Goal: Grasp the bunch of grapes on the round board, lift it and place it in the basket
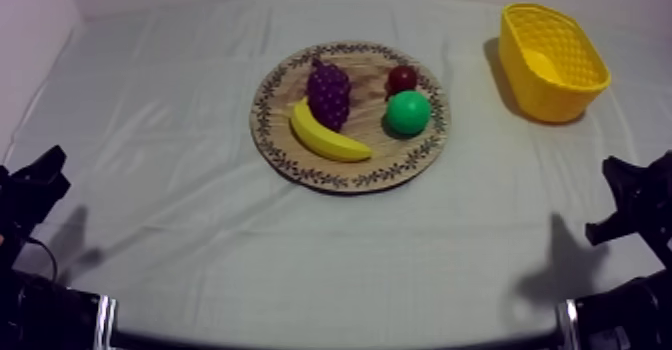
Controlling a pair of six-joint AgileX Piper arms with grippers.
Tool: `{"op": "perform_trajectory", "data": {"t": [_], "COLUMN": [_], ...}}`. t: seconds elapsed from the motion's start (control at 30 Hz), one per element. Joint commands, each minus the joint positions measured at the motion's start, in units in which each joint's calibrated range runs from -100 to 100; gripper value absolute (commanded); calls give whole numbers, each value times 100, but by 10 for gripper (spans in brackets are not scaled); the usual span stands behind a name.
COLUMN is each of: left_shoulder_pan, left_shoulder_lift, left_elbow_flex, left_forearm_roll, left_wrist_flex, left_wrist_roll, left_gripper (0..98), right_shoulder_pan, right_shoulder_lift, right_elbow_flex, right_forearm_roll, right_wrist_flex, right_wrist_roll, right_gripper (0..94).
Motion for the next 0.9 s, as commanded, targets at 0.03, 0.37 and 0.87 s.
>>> {"op": "perform_trajectory", "data": {"t": [0.03, 0.37, 0.87], "left_shoulder_pan": [2, 2, 2], "left_shoulder_lift": [0, 0, 0], "left_elbow_flex": [0, 0, 0], "left_forearm_roll": [0, 0, 0], "left_wrist_flex": [1, 1, 1], "left_wrist_roll": [0, 0, 1], "left_gripper": [1, 1, 1], "right_shoulder_pan": [-3, -17, -103], "right_shoulder_lift": [-4, -4, 44], "right_elbow_flex": [-2, -5, -55], "right_forearm_roll": [-1, -21, -107], "right_wrist_flex": [-1, 65, 1], "right_wrist_roll": [6, 40, -326], "right_gripper": [3, 5, 5]}}
